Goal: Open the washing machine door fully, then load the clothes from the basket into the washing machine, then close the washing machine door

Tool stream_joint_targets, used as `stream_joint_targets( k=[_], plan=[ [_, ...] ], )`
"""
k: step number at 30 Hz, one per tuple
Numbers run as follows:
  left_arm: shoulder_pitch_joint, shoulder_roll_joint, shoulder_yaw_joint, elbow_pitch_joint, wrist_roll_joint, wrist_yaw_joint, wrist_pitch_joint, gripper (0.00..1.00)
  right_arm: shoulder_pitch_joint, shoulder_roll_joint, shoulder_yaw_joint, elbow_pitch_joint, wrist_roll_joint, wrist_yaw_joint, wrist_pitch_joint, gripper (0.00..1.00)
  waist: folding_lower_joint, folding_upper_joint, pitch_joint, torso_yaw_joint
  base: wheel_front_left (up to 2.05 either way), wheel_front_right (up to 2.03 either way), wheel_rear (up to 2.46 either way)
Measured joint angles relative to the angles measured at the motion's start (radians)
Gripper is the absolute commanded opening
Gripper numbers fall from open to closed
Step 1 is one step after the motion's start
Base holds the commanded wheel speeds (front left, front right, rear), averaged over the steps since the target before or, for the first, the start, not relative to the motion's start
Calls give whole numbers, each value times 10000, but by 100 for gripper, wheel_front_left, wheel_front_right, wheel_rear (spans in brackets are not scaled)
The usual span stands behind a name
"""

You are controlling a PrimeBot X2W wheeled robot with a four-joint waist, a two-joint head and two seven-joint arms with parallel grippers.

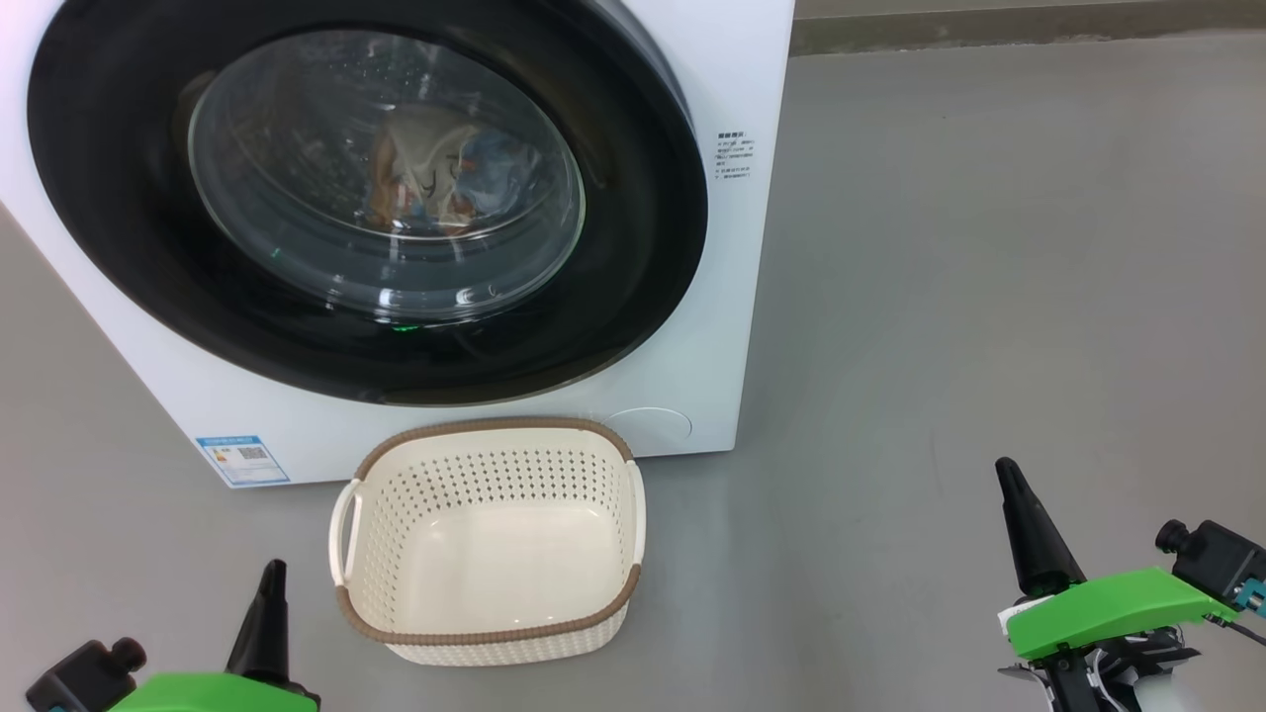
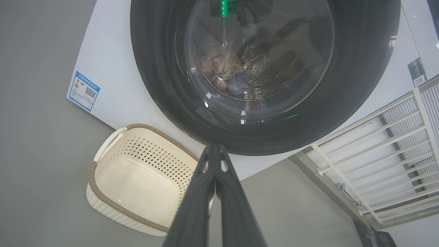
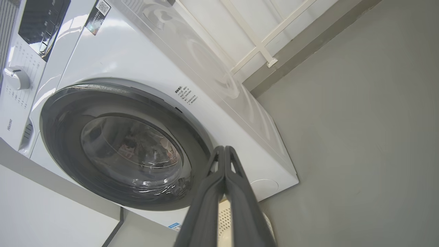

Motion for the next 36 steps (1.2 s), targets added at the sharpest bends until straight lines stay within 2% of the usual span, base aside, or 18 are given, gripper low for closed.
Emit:
stream_joint_targets(
  k=[36],
  plan=[
    [-24,-309,514,17,-3193,0,1022,0,229,255,-635,-67,3542,-6,1020,0,0,0,-64,-18,0,0,0]
  ],
)
